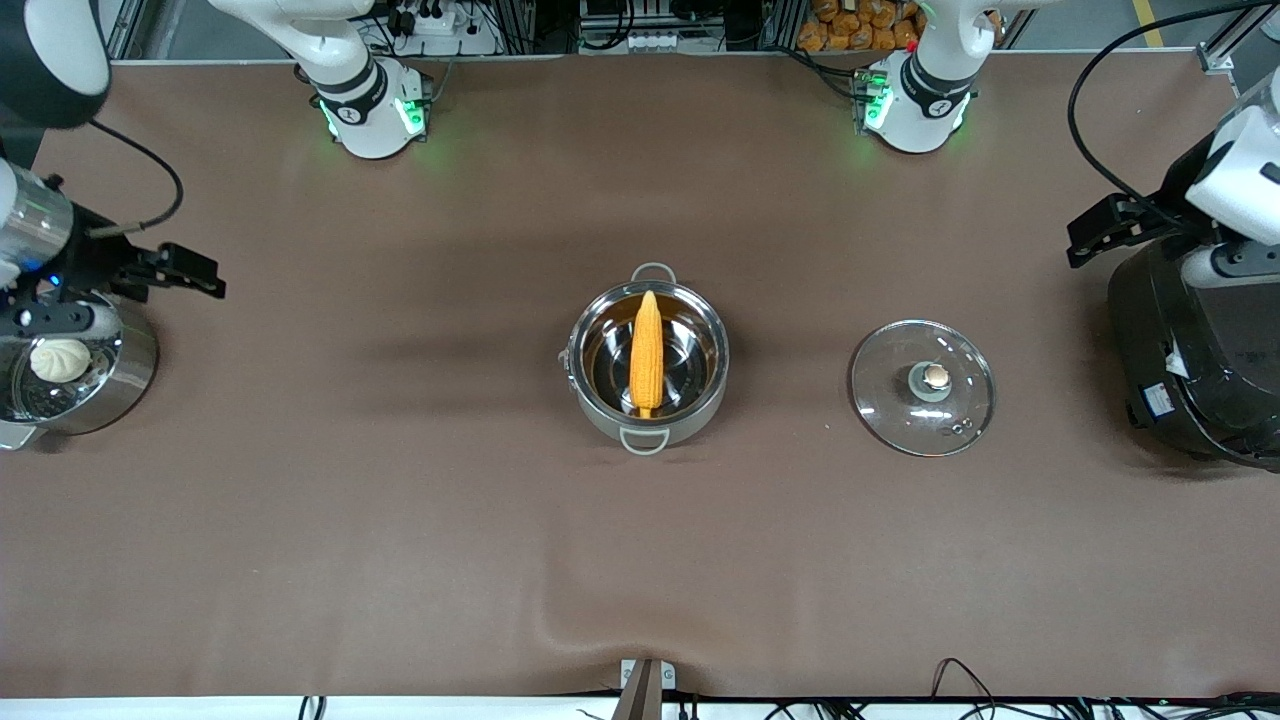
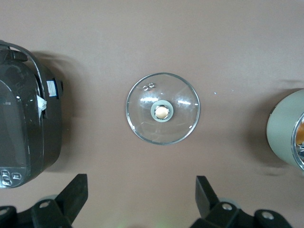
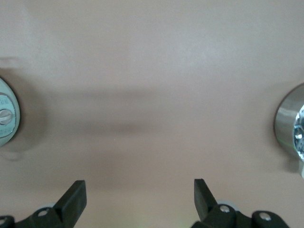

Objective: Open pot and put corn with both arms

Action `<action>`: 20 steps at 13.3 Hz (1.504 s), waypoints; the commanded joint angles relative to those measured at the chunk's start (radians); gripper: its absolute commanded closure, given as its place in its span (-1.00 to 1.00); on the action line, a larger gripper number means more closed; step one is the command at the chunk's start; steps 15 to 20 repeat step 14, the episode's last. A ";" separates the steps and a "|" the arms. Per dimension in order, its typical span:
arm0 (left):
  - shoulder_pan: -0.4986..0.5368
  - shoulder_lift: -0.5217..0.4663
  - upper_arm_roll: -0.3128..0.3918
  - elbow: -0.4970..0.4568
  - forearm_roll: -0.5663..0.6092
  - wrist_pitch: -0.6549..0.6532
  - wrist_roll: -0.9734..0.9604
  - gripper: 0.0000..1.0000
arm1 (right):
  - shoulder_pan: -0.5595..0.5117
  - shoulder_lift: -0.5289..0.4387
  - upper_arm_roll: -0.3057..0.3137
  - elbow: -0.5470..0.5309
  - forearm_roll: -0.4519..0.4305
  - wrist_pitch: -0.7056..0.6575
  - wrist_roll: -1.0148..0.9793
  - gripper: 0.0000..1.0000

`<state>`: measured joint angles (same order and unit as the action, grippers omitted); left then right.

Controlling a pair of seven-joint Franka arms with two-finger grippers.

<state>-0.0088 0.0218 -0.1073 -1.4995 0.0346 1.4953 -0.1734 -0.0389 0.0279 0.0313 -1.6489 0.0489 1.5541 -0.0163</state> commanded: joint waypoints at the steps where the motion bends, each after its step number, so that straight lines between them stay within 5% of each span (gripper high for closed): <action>1: -0.008 -0.036 0.014 -0.036 -0.022 -0.003 0.031 -1.00 | -0.018 -0.014 0.024 0.082 -0.036 -0.086 0.027 -1.00; 20: -0.054 -0.029 0.037 -0.019 -0.042 0.003 0.017 -1.00 | -0.022 -0.023 0.024 0.141 -0.044 -0.108 0.007 -1.00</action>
